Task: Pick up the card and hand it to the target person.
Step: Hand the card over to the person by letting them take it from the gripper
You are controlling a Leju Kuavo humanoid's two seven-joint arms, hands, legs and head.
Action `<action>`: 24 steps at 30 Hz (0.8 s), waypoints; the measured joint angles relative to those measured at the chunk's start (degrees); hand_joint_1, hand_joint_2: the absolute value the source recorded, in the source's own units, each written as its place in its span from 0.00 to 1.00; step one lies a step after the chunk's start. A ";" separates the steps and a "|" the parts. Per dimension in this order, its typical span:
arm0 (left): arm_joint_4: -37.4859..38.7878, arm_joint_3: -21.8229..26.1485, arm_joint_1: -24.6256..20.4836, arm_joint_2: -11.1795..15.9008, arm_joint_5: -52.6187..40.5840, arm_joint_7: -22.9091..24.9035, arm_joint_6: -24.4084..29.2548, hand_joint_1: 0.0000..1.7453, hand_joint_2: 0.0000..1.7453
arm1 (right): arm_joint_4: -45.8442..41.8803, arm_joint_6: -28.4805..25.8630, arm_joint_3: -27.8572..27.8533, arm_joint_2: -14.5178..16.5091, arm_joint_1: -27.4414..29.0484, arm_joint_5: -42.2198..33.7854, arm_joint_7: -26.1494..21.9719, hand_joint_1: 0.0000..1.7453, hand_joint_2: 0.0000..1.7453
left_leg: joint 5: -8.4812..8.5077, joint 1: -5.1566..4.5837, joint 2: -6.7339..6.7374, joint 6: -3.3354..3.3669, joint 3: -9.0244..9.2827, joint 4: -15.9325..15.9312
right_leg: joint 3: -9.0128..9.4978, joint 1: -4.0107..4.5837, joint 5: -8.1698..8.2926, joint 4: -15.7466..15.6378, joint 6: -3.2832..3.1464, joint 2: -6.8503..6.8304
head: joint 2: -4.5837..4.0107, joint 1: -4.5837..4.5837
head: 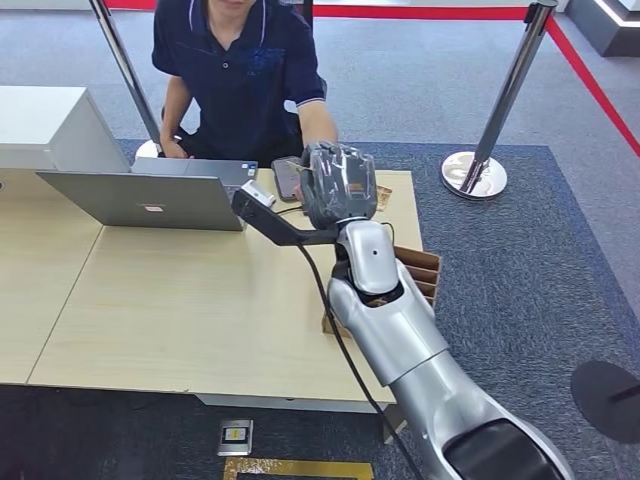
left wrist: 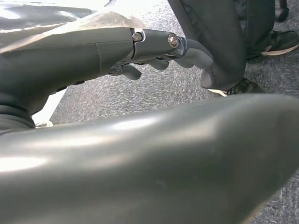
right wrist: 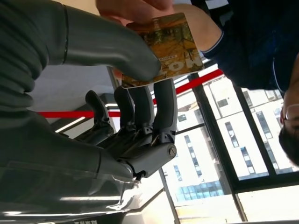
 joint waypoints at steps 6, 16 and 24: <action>0.00 0.00 0.01 0.04 -0.10 0.34 -0.03 0.00 0.00 | 4.98 0.10 0.45 1.21 -1.44 -0.38 0.30 0.00 1.00 | 0.00 0.00 0.00 0.00 -0.02 0.00 | -0.01 0.00 0.01 0.00 -0.01 0.00 | 0.00 0.00; 0.00 0.00 0.01 0.13 -0.35 0.37 -0.17 0.00 0.00 | 8.78 0.62 1.70 1.32 -1.66 -0.73 0.88 0.00 1.00 | 0.01 0.01 0.00 -0.01 -0.03 0.00 | -0.04 0.00 0.02 0.00 -0.02 0.00 | 0.00 0.00; 0.00 0.00 0.01 0.13 -0.34 0.47 -0.17 0.00 0.00 | 9.97 -2.77 1.90 1.21 -1.28 -0.87 1.62 0.00 1.00 | 0.02 0.01 0.00 -0.02 -0.04 0.01 | -0.08 0.00 0.03 -0.01 -0.03 0.00 | 0.00 0.00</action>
